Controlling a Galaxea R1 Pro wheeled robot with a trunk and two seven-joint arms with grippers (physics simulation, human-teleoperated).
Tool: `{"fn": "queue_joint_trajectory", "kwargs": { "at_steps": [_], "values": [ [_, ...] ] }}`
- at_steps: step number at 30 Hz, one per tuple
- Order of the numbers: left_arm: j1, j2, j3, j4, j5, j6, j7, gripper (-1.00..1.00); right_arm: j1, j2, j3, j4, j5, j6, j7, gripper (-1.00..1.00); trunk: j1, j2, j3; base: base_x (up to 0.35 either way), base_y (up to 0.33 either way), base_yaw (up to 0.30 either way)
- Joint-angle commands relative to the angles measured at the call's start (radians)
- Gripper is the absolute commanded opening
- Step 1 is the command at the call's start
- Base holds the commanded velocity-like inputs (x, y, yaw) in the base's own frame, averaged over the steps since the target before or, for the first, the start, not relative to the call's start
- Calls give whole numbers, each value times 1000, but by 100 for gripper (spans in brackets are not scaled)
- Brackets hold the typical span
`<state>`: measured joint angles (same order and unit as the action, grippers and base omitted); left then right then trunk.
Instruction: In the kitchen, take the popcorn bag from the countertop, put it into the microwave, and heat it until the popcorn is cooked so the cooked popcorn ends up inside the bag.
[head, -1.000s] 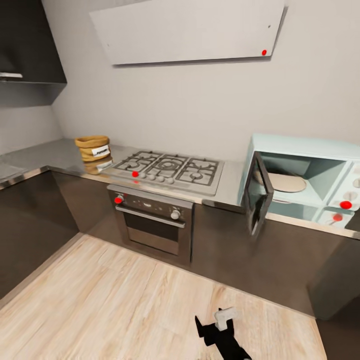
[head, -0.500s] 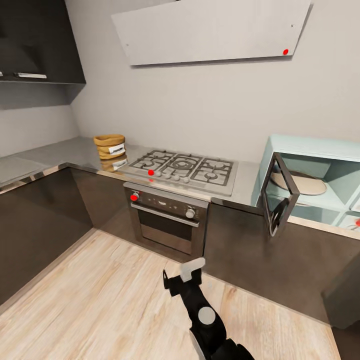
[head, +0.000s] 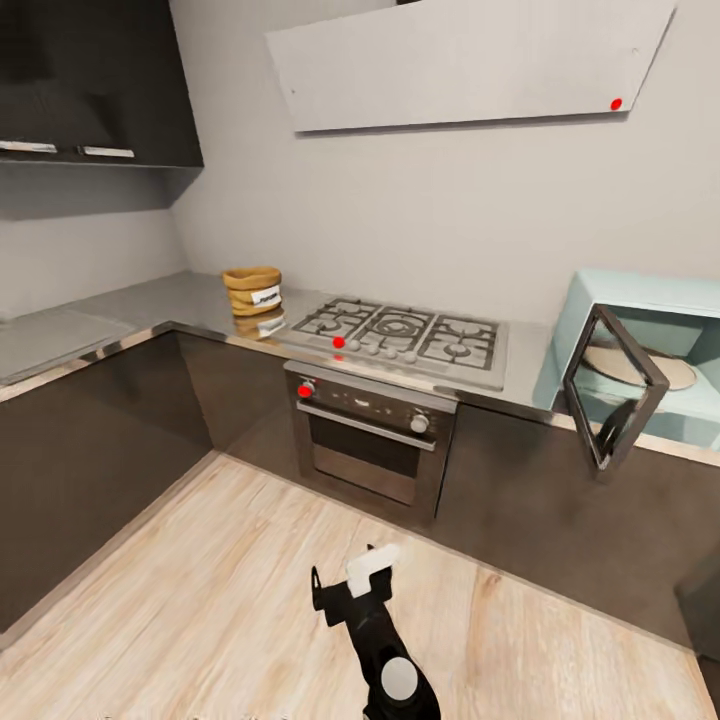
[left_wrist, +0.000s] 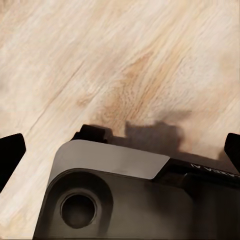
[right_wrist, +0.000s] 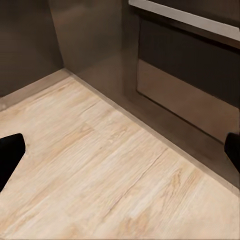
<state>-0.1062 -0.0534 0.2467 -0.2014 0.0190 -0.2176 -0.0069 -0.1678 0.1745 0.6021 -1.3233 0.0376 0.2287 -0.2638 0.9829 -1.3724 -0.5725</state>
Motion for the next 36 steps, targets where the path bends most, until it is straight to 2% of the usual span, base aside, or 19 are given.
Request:
{"fn": "queue_joint_trajectory", "kwargs": {
  "at_steps": [1,3,7,10,17,31,36],
  "values": [
    [1,0,6,1,2,-5,-1,100,-1,0,2,1,4,6,-6,100,0,-1,-1,-3,345,261],
    [3,0,10,2,2,-7,-1,100,1,0,3,2,4,2,-11,100,0,-1,-1,-2,346,273],
    [3,-1,9,1,0,-12,-1,100,10,0,4,-10,5,1,-70,100,0,-1,-1,76,255,283],
    [-1,-3,22,2,2,-13,1,100,11,0,4,-18,4,-1,-77,100,0,-1,-1,18,47,262],
    [-8,-1,41,2,3,-9,2,100,11,0,0,-25,5,-5,-81,100,-27,48,21,2,6,54],
    [-16,-2,39,2,1,0,1,100,11,0,0,-23,5,1,-81,100,-81,146,65,2,0,1],
    [-17,-2,40,2,1,0,1,100,11,0,-2,-21,5,1,-80,100,-100,181,81,216,0,0]
  ]
}}
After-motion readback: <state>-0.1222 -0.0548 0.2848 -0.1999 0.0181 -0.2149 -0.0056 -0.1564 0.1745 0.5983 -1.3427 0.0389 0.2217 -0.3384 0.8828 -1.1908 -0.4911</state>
